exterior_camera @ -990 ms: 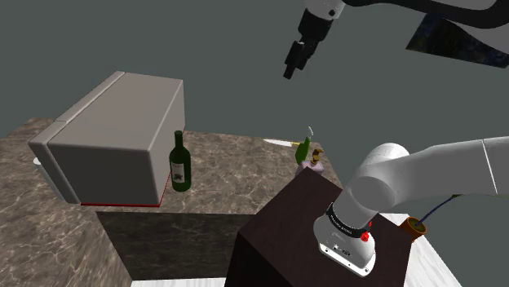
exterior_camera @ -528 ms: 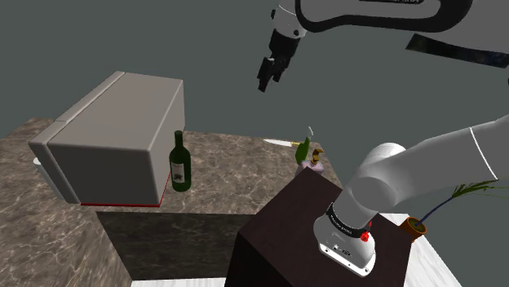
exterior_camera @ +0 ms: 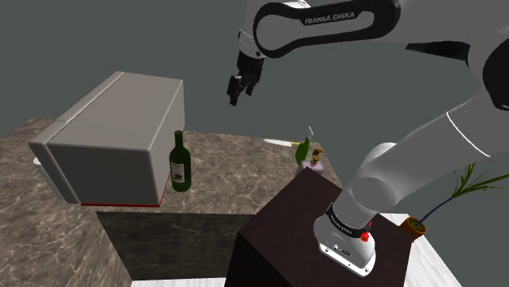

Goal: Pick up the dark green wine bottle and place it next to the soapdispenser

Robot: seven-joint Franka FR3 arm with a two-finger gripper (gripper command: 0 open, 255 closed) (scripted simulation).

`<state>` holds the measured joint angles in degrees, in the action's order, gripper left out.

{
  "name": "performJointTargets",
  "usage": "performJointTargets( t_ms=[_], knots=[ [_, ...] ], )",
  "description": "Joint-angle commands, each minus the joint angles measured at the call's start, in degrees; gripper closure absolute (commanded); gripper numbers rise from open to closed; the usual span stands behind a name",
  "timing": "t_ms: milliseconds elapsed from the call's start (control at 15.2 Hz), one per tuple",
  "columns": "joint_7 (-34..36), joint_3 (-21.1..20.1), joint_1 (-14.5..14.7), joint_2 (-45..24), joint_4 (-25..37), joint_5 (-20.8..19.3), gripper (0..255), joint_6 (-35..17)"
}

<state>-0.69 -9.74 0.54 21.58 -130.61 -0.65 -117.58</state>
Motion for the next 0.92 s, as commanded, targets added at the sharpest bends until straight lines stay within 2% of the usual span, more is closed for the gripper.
performJointTargets(
  t_ms=[0, 462, 858],
  knots=[
    [1.2, -1.0, 0.1, -3.9, 1.0, -0.3, 0, -2.7],
    [6.0, -3.8, 0.7, -18.3, 7.2, -3.1, 0, -9.7],
    [10.3, -4.9, 2.3, -31.3, 15.4, -7.1, 0, -13.3]
  ],
)
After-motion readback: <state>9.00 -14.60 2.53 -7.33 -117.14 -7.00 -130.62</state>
